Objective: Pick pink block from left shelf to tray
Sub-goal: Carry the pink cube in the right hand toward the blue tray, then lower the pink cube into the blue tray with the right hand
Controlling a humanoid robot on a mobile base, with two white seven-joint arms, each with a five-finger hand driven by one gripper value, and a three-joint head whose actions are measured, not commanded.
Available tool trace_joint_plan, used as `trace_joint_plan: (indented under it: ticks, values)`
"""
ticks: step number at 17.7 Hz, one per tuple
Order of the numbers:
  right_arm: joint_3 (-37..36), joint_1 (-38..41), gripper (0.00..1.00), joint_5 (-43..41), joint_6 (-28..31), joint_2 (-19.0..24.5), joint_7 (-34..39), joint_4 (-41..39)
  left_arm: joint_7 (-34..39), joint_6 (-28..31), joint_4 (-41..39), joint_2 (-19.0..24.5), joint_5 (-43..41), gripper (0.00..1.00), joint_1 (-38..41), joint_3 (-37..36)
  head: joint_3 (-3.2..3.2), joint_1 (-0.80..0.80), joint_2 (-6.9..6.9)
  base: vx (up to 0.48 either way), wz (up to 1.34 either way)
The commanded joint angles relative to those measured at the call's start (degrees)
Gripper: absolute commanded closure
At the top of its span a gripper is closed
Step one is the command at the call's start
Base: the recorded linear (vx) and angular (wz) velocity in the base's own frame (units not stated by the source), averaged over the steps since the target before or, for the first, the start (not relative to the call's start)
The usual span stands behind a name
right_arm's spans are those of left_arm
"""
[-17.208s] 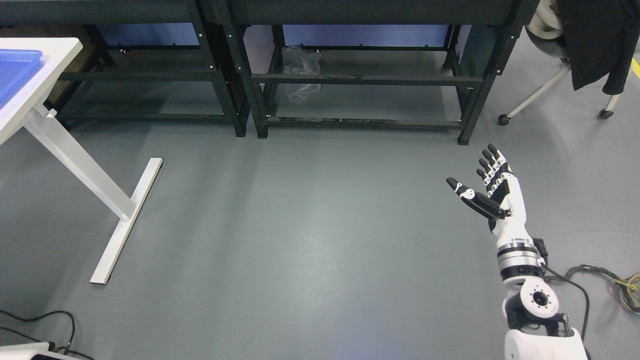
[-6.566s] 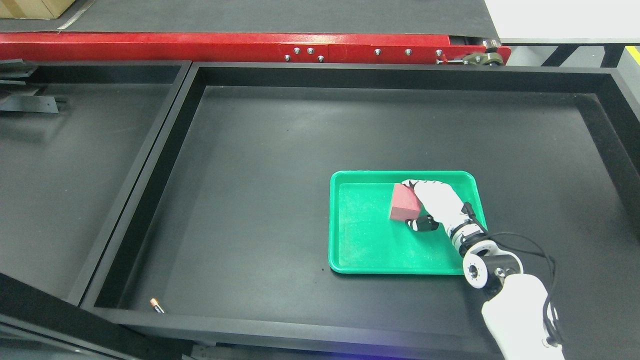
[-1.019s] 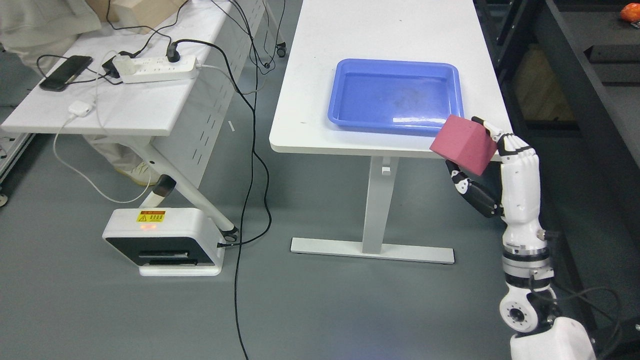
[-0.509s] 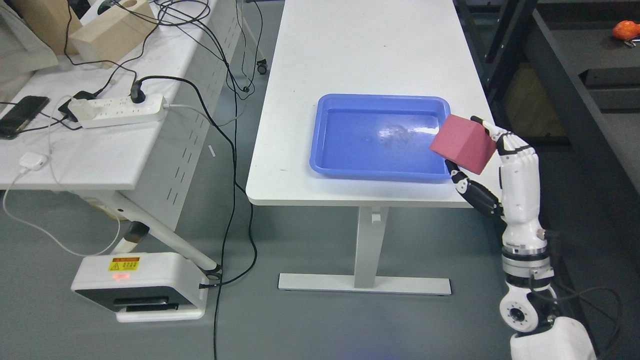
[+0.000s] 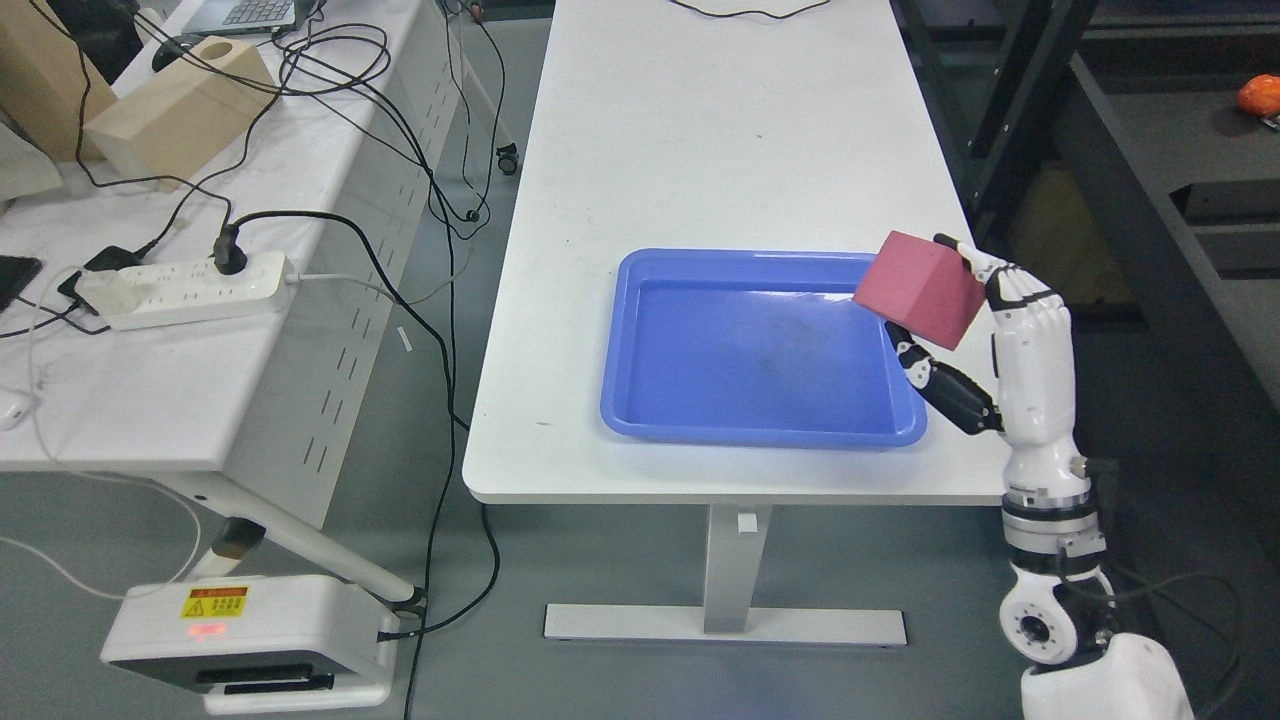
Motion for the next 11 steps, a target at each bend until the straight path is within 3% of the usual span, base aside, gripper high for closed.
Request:
trace_joint_plan:
  ticks: [1,6,11]
  values:
    - [0.62,2.02,0.95,0.15,0.8,-0.2,8.27,-0.05,0.01,0.04,-1.0,1.0,0.0,0.0,1.15,0.0,0.0,0.0,0.0,0.195,-0.02]
    - [0.53,1.76,0.96,-0.11,3.61,0.06,30.66,-0.05,0.01,0.04,-1.0,1.0,0.0,0.0,1.15,0.0,0.0,0.0,0.0,0.137,-0.01]
    - [0.71,1.58,0.97,-0.11,3.79,-0.02,47.21,-0.05,0.01,0.04,-1.0,1.0,0.0,0.0,1.15,0.0,0.0,0.0,0.0,0.099,0.05]
